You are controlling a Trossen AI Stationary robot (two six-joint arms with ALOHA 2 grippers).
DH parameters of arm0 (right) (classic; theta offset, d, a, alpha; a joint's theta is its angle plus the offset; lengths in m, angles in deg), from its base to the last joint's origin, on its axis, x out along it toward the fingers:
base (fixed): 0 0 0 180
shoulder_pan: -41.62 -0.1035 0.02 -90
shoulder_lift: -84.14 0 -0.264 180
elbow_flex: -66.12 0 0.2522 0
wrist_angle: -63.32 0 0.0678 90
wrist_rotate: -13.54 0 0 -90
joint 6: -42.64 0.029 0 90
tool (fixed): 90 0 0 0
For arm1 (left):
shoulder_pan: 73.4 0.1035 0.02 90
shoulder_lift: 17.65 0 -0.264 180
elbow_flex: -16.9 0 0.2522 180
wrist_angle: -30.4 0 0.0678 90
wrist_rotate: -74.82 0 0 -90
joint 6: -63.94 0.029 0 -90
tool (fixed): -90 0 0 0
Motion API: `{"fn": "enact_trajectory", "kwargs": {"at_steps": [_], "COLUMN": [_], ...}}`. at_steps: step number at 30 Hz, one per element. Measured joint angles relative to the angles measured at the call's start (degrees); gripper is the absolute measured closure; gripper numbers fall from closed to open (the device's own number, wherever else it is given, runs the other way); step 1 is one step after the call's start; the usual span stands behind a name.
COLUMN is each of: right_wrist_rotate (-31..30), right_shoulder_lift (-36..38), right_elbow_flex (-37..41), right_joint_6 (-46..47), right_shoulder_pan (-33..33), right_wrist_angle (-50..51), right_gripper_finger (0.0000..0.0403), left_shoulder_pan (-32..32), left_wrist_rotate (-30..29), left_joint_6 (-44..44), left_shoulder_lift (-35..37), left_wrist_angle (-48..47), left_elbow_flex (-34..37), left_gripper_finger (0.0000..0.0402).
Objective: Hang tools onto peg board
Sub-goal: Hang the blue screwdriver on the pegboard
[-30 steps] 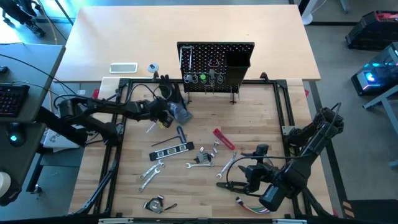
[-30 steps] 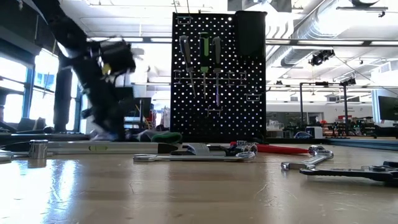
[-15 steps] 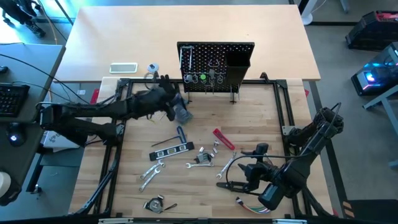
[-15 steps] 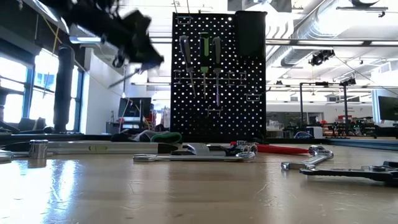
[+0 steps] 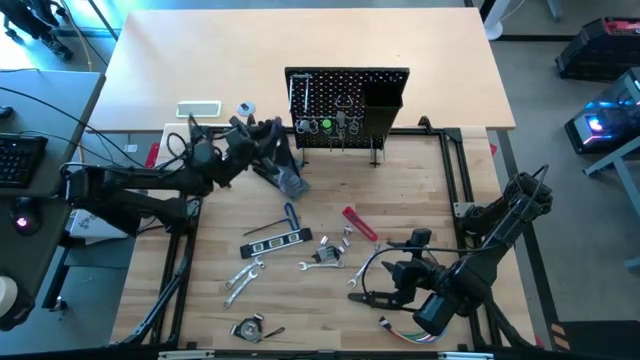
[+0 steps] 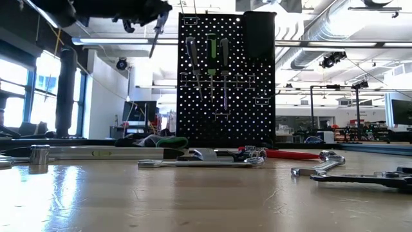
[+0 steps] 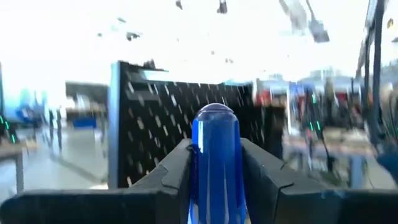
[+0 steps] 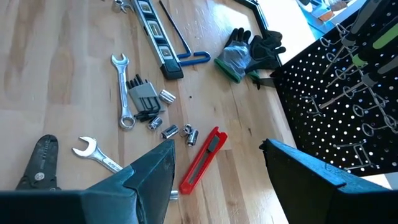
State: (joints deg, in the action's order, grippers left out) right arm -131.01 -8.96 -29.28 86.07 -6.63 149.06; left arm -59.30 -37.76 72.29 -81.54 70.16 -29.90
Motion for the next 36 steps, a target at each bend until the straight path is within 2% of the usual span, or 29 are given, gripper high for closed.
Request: {"fn": "enact_trajectory", "kwargs": {"at_steps": [7, 10, 18, 29, 36], "right_wrist_rotate": [0.4, 0.5, 1.2, 2.5, -0.4], "right_shoulder_lift": [0.0, 0.0, 0.1, 0.1, 0.1], "right_elbow_flex": [0.0, 0.0, 0.0, 0.0, 0.0], "right_joint_6": [0.1, 0.1, 0.1, 0.2, -1.5], "right_shoulder_pan": [0.1, 0.4, 1.4, 2.3, 3.0], "right_wrist_angle": [0.0, 0.0, -0.1, -0.3, -2.6], "right_gripper_finger": [0.0163, 0.0163, 0.0163, 0.0163, 0.0163], "left_shoulder_pan": [2.9, 4.5, 8.0, 12.2, 10.2], "left_wrist_rotate": [3.7, 4.9, 8.0, 12.6, 17.4], "left_joint_6": [1.3, 1.3, -0.3, -1.1, -3.3], "left_shoulder_lift": [-9.8, -14.9, -20.6, -21.1, -20.9], "left_wrist_angle": [28.4, 36.5, 36.4, 36.4, 36.4], "left_elbow_flex": [4.1, 4.3, -0.5, -4.1, -4.0], "left_gripper_finger": [0.0312, 0.0312, 0.0312, 0.0312, 0.0312]}}
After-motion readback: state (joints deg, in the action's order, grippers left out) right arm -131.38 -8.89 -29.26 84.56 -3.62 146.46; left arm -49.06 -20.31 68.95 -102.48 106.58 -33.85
